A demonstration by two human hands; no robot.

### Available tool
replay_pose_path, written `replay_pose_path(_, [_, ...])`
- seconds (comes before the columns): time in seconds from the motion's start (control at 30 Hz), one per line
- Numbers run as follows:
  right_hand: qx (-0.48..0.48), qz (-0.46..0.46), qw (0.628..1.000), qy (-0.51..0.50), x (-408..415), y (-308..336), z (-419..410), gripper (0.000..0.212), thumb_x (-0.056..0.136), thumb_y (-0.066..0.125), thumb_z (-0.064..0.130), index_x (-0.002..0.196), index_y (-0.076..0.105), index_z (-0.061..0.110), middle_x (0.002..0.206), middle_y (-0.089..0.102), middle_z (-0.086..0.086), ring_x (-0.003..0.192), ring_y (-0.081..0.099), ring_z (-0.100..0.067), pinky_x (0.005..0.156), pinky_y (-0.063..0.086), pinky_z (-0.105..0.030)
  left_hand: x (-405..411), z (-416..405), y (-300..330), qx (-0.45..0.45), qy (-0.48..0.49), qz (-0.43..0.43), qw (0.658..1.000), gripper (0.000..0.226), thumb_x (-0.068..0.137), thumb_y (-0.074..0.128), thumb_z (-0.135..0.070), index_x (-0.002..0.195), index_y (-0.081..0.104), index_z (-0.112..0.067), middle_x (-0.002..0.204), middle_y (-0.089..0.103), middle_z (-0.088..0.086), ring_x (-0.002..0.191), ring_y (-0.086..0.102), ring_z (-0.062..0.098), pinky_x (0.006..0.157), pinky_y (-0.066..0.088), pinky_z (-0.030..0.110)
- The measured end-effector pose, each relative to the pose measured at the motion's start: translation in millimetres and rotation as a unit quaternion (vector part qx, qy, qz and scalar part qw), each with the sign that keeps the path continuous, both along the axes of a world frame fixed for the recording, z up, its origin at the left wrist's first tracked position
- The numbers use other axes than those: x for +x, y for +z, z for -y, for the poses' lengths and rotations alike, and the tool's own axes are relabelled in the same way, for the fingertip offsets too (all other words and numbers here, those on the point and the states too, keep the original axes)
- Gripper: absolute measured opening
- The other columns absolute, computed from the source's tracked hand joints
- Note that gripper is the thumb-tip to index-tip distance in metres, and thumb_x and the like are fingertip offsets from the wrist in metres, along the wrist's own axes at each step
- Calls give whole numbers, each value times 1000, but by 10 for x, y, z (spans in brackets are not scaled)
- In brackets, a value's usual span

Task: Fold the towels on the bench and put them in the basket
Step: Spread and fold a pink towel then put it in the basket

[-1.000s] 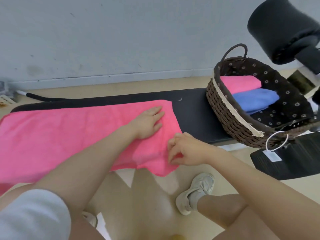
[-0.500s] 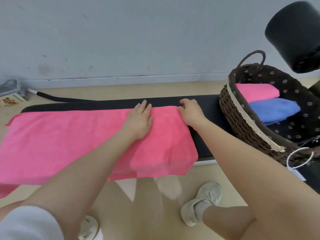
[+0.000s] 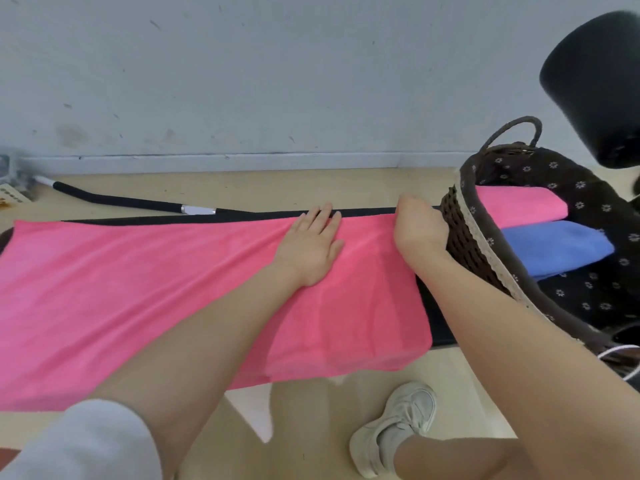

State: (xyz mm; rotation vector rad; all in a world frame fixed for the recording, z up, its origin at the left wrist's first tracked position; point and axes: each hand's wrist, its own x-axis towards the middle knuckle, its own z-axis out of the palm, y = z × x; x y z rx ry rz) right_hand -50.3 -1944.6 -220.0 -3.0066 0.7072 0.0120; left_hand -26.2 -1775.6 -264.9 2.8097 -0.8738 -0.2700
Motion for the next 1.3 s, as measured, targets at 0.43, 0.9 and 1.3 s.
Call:
replay_pose_path(0.43, [163,62,949,264,304,-38,-1429,38,90,40,0,122,55,13,131,49,-7,113,53,-30,90,46,-37,229,-1288,334,-217,150,6,965,47,91,33,8,135,44,-5,141,45,12,131,41,26,107,28,29])
replay_pose_path(0.9, [137,16,953,271,810,-284,-2359,17,91,44,10,100,58,7,109,56,-16,100,55,-34,82,43,-37,620,-2837,154,44,292,88,951,22,97,34,-13,111,50,-6,116,55,16,106,51,33,85,36,38])
replay_pose_path(1.3, [164,52,801,574,570,-55,-3440,26,94,45,13,114,62,14,125,55,-5,108,56,-28,86,47,-41,-131,-3491,196,-158,365,105,912,29,92,52,-24,116,57,-7,121,53,14,113,47,33,96,39,42])
